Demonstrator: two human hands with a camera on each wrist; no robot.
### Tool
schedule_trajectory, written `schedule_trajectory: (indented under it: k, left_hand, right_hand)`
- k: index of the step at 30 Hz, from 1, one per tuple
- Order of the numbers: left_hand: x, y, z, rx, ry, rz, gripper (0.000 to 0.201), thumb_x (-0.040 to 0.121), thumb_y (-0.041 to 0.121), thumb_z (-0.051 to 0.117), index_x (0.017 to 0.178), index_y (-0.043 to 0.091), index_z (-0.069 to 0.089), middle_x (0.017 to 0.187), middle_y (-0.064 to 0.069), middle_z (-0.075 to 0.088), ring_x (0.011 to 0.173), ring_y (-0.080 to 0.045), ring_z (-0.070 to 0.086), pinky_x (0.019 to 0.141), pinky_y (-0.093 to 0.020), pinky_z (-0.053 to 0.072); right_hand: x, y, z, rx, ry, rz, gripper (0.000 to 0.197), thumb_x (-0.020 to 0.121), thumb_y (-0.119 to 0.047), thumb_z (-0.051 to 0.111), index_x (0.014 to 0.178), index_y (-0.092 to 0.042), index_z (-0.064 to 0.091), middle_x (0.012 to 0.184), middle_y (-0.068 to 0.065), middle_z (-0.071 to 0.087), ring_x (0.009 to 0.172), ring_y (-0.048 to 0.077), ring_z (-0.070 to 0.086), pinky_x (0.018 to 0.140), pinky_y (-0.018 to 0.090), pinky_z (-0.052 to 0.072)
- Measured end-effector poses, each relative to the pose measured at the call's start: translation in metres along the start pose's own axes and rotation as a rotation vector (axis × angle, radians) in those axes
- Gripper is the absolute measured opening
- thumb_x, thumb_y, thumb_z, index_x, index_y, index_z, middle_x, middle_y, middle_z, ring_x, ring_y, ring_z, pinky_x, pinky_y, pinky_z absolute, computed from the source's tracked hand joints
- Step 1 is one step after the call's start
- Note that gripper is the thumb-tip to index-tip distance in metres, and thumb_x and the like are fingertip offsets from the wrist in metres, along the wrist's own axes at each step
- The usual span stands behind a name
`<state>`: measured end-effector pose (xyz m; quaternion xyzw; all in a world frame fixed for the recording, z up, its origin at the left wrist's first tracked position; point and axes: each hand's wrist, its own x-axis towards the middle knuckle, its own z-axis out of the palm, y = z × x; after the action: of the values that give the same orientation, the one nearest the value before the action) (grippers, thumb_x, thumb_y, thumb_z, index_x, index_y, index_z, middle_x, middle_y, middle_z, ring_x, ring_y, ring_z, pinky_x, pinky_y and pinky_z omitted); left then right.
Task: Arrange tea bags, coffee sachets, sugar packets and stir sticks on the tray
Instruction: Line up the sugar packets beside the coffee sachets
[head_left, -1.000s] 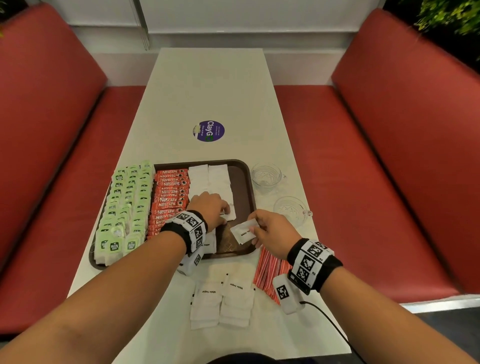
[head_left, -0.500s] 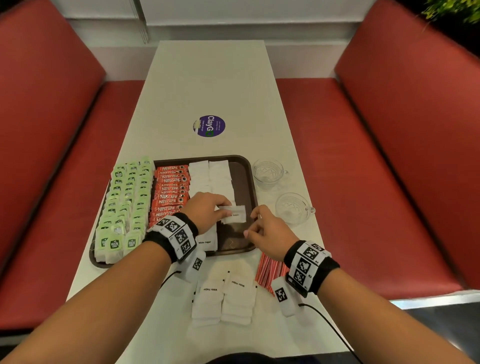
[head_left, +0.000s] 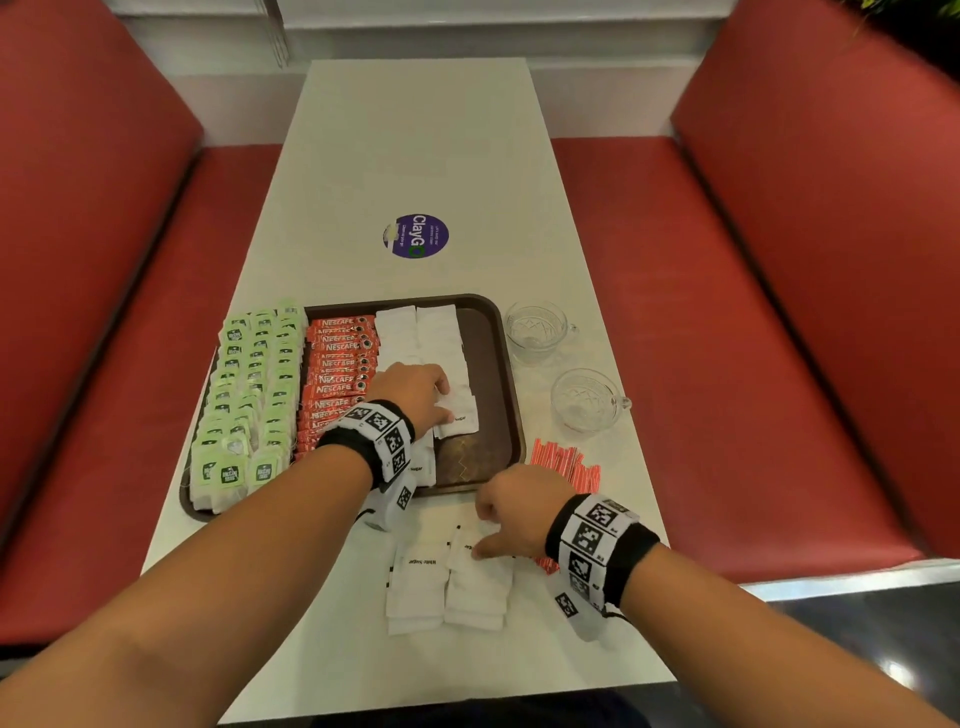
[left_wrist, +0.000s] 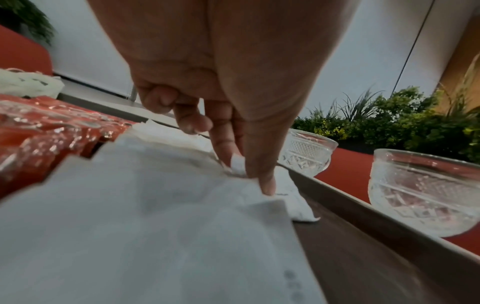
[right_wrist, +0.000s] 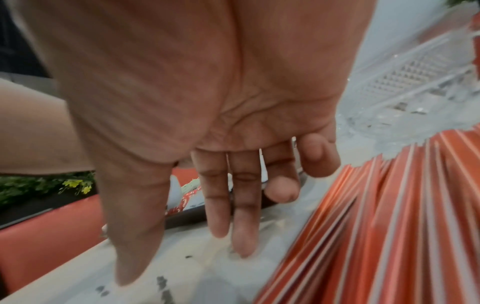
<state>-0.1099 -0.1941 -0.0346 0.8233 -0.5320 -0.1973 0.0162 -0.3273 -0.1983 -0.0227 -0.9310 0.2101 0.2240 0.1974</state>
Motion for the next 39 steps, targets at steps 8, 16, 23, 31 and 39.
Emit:
schedule_trajectory:
  k: [8,16,23,31,39]
  left_hand:
    - [-0.010,0.016,0.003,0.097,-0.044,0.158,0.023,0.085,0.042,0.072,0.106,0.032,0.069,0.113,0.004,0.061,0.107,-0.022,0.056,0.095,-0.040,0.046]
    - [-0.027,0.013,-0.007,0.013,0.010,0.154,0.027,0.091,0.048,0.063,0.112,0.032,0.067,0.113,0.008,0.065,0.107,-0.018,0.057,0.095,-0.039,0.045]
    - [-0.086,0.002,-0.016,-0.044,-0.030,0.288,0.017,0.088,0.047,0.067,0.099,0.034,0.069,0.100,0.016,0.065,0.096,-0.008,0.056,0.088,-0.034,0.048]
    - [-0.131,-0.007,0.022,0.127,-0.303,0.362,0.040,0.080,0.052,0.074,0.113,0.031,0.067,0.112,0.011,0.064,0.103,-0.012,0.056,0.082,-0.027,0.043]
    - [-0.137,0.000,0.040,0.186,-0.334,0.319,0.047,0.079,0.043,0.078,0.120,0.027,0.061,0.111,0.007,0.063,0.101,-0.018,0.059,0.087,-0.034,0.049]
  right_hand:
    - [0.004,-0.015,0.009,-0.044,-0.019,0.009,0.046,0.084,-0.051,0.073,0.116,-0.019,0.066,0.102,0.002,0.068,0.094,0.025,0.062,0.080,0.038,0.055]
    - [0.006,-0.019,0.009,-0.053,-0.064,0.009,0.038,0.088,-0.037,0.071,0.119,-0.016,0.065,0.107,0.005,0.069,0.100,0.027,0.062,0.084,0.039,0.054]
    - [0.003,-0.022,0.010,0.002,-0.026,0.001,0.043,0.091,-0.024,0.067,0.133,-0.020,0.057,0.115,0.005,0.067,0.106,0.027,0.062,0.086,0.035,0.051]
    - [-0.013,-0.017,0.006,0.067,0.024,0.059,0.013,0.094,-0.027,0.062,0.106,-0.023,0.058,0.099,0.001,0.060,0.093,0.022,0.056,0.074,0.029,0.041]
    - [-0.029,-0.010,0.010,0.247,0.153,0.125,0.033,0.097,-0.025,0.060,0.076,-0.028,0.035,0.078,-0.007,0.046,0.078,0.019,0.048,0.056,0.021,0.030]
